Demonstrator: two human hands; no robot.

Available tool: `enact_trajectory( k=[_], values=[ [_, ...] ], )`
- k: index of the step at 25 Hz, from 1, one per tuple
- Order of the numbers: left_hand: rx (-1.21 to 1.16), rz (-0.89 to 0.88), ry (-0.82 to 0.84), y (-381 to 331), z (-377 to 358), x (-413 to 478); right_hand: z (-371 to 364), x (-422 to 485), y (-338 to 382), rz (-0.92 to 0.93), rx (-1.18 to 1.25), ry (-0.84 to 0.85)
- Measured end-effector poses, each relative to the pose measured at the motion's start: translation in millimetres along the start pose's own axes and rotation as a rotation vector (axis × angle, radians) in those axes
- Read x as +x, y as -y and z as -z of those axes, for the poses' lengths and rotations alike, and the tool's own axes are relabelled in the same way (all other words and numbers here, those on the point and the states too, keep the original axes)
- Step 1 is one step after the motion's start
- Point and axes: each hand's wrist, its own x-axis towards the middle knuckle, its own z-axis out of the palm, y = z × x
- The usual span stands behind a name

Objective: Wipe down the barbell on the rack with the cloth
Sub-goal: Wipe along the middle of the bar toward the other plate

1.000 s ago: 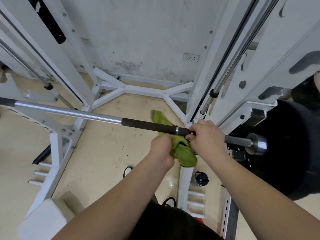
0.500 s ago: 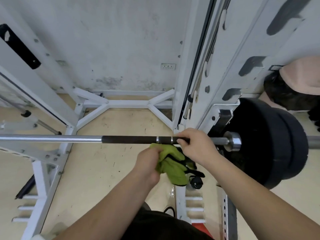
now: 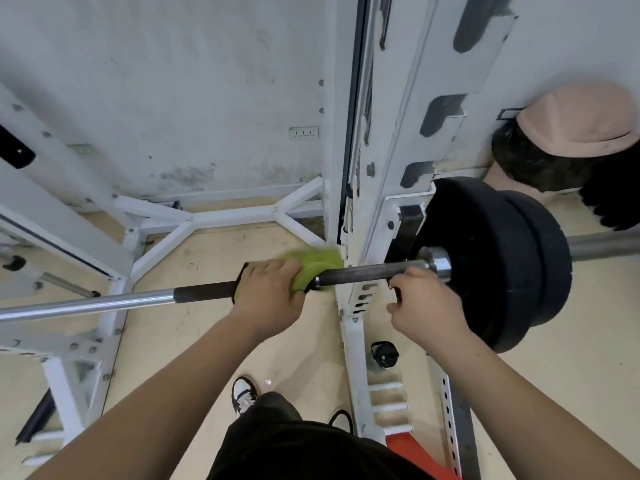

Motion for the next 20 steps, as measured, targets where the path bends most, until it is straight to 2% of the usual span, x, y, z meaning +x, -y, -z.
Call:
enact_trajectory(
  k=[2,6,10,13,17,20],
  values=[
    [0.083,-0.054,0.06,5.6,-7.0,6.5,3.1,-0.7,-8.9,-0.017,0.039,0.041],
    [0.165,-0.081,0.012,-36.4,-1.9,21.8,4.2,4.0,-8.6,-0.02,0.032,0.036],
    [0.045,-0.234,0.019,-102.5,-28.1,47.1,4.5,10.7,-7.7,-0.062,-0.018,0.055],
    [0.018,-0.312,0.007,-73.3,-25.6,44.0,0.4,7.6,-7.0,-0.067,0.02,0.031],
    [-0.029,-0.221,-0.02,-28.8,-15.9,28.7,-4.7,0.6,-7.8,-0.076,0.083,-0.009],
    [0.127,-0.125,-0.049,-72.2,-29.1,36.6,-2.7,1.7,-7.9,-0.079,0.071,-0.002]
  ],
)
